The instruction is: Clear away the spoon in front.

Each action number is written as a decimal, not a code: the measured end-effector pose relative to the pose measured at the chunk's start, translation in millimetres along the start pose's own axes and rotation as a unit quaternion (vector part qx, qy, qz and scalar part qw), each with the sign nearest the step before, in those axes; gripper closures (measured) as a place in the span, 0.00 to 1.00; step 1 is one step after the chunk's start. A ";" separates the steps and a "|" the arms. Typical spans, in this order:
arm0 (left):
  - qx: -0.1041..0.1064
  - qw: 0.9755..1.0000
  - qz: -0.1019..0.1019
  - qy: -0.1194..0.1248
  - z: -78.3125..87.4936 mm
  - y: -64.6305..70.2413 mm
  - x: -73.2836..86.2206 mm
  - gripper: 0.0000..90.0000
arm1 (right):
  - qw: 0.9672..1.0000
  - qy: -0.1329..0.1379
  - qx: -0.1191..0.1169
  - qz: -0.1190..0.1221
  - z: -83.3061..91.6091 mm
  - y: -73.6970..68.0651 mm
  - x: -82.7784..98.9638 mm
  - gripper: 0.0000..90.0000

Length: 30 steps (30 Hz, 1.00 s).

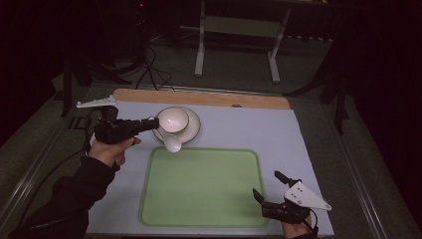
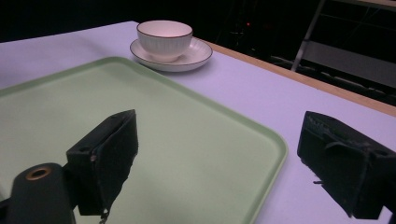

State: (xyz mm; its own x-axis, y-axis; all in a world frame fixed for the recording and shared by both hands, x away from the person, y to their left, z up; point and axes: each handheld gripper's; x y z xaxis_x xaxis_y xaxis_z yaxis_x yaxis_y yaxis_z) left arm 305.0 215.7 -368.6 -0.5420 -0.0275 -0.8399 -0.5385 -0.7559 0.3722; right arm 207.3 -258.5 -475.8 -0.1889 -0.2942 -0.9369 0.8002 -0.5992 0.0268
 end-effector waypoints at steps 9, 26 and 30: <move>0.040 0.996 -0.040 -0.065 -7.8 6.9 21.5 0.94 | 1.000 -0.001 -0.001 -0.001 -0.1 -0.1 0.1 0.14; 0.080 0.970 -0.079 -0.217 -28.1 -4.6 69.0 0.93 | 1.000 -0.001 0.000 -0.001 0.0 -0.1 0.2 0.14; 0.077 0.962 -0.072 -0.254 -30.2 -13.9 75.8 0.93 | 1.000 -0.001 0.000 0.000 -0.3 -0.3 0.1 0.14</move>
State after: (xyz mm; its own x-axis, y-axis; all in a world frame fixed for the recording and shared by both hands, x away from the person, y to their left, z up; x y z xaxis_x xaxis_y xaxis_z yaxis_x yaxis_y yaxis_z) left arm 290.9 204.3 -449.4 -0.6784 0.4225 -0.6010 -0.6998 -0.6207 0.3536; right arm 207.1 -258.2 -476.0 -0.1897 -0.2955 -0.9363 0.7998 -0.5996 0.0272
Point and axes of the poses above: each handheld gripper's, and its own axes: z roughly backward along the jaws, x roughly out of its underside, y roughly to its right, and after that the axes turned 15 degrees about -x, right-handed
